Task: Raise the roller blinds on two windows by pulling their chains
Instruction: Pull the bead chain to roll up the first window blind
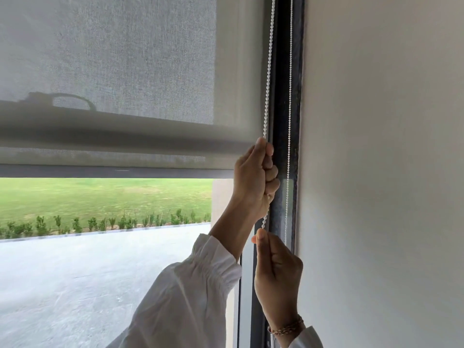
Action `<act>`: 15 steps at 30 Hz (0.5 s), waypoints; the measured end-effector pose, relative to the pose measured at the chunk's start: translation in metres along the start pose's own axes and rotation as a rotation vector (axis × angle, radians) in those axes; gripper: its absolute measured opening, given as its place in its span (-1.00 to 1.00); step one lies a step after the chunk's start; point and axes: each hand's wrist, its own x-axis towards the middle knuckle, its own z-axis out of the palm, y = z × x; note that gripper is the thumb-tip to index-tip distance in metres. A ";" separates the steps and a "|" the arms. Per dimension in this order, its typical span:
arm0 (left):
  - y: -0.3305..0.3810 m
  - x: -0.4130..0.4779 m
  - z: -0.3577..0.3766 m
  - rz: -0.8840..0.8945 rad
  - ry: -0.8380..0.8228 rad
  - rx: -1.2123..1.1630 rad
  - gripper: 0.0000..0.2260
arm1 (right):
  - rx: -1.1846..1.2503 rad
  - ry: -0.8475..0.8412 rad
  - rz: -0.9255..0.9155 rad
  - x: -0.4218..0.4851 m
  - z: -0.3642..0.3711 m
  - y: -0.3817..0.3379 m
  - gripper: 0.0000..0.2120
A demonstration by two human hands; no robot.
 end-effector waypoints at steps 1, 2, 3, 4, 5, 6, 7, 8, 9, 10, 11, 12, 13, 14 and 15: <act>-0.003 -0.002 -0.002 0.006 0.007 0.004 -0.69 | -0.002 -0.007 0.003 -0.003 0.000 0.001 -0.61; -0.005 -0.004 -0.004 0.012 0.012 0.008 -0.69 | 0.000 -0.018 0.008 -0.006 0.001 0.002 -0.60; -0.007 -0.005 -0.005 0.017 0.018 0.010 -0.69 | 0.003 -0.038 0.014 -0.008 0.001 0.004 -0.59; -0.010 -0.007 -0.007 0.021 0.022 0.009 -0.69 | 0.019 -0.066 0.038 -0.010 0.002 0.007 -0.59; -0.014 -0.009 -0.009 0.023 0.024 0.007 -0.69 | 0.058 -0.092 0.103 -0.012 0.002 0.012 -0.61; -0.017 -0.012 -0.011 0.025 0.023 0.006 -0.70 | 0.136 -0.111 0.220 -0.012 0.002 0.016 -0.64; -0.021 -0.015 -0.013 0.023 0.019 0.006 -0.70 | 0.232 -0.118 0.371 -0.008 0.001 0.020 -0.63; -0.026 -0.019 -0.015 0.015 0.012 0.004 -0.70 | 0.311 -0.106 0.519 0.000 0.001 0.024 -0.63; -0.031 -0.023 -0.018 0.004 0.005 0.001 -0.69 | 0.358 -0.072 0.629 0.014 0.000 0.029 -0.63; -0.036 -0.027 -0.021 -0.009 -0.005 0.003 -0.68 | 0.395 -0.041 0.698 0.031 -0.001 0.033 -0.64; -0.042 -0.031 -0.023 -0.020 -0.011 0.019 -0.67 | 0.451 -0.022 0.731 0.052 -0.002 0.034 -0.65; -0.049 -0.036 -0.027 -0.031 -0.011 0.050 -0.66 | 0.536 -0.014 0.738 0.074 -0.002 0.033 -0.66; -0.055 -0.040 -0.030 -0.044 -0.005 0.085 -0.66 | 0.622 -0.021 0.734 0.096 -0.002 0.029 -0.70; -0.062 -0.045 -0.033 -0.059 0.002 0.114 -0.66 | 0.690 -0.040 0.731 0.117 -0.001 0.024 -0.75; -0.068 -0.049 -0.036 -0.075 0.006 0.133 -0.66 | 0.728 -0.071 0.732 0.136 0.001 0.018 -0.80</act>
